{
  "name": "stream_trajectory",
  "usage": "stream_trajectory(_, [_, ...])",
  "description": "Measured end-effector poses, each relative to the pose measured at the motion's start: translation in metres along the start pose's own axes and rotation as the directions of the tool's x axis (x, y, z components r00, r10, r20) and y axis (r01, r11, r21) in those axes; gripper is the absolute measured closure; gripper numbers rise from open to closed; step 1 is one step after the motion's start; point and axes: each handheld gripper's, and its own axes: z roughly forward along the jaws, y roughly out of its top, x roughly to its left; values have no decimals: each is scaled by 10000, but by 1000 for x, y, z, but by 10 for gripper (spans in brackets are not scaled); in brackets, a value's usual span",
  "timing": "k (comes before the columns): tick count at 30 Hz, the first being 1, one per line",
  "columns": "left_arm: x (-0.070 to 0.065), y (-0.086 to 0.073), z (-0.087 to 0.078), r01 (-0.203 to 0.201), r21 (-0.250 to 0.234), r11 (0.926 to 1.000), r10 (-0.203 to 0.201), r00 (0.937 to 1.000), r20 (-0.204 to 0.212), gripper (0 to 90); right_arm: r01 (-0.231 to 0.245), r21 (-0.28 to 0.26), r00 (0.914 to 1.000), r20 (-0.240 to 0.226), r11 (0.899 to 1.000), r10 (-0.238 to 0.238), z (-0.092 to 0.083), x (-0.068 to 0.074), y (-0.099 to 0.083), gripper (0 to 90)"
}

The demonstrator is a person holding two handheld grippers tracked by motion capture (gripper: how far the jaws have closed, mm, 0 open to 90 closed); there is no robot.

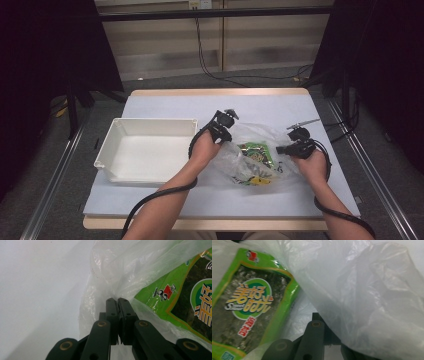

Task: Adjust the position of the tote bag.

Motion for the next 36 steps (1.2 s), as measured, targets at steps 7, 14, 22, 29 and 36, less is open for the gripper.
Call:
stream_trajectory(7, [5, -2, -3, 528, -406, 9978, -532, 9986, -79, 889, -34, -613, 9999, -128, 9981, 26, -8, 2, 9, 865])
stream_trajectory(14, [5, 1, 3, 476, -48, 9989, -478, 9984, -289, 889, -324, -739, 9995, -65, 9967, 320, 6, -5, 19, 900])
stream_trajectory(22, [2, 3, 12, 222, 419, 9989, -198, 9981, -584, 890, -627, -413, 9978, 189, 9972, 635, 23, -13, 21, 900])
stream_trajectory(29, [1, -1, 10, 317, 392, 9987, -297, 9983, -498, 875, -300, -94, 9992, 261, 9995, 303, 19, -10, 18, 900])
stream_trajectory(36, [3, -3, -10, 980, -891, 9912, -998, 9949, -169, 417, -184, -164, 9997, 164, 9997, 187, 13, -5, 16, 900])
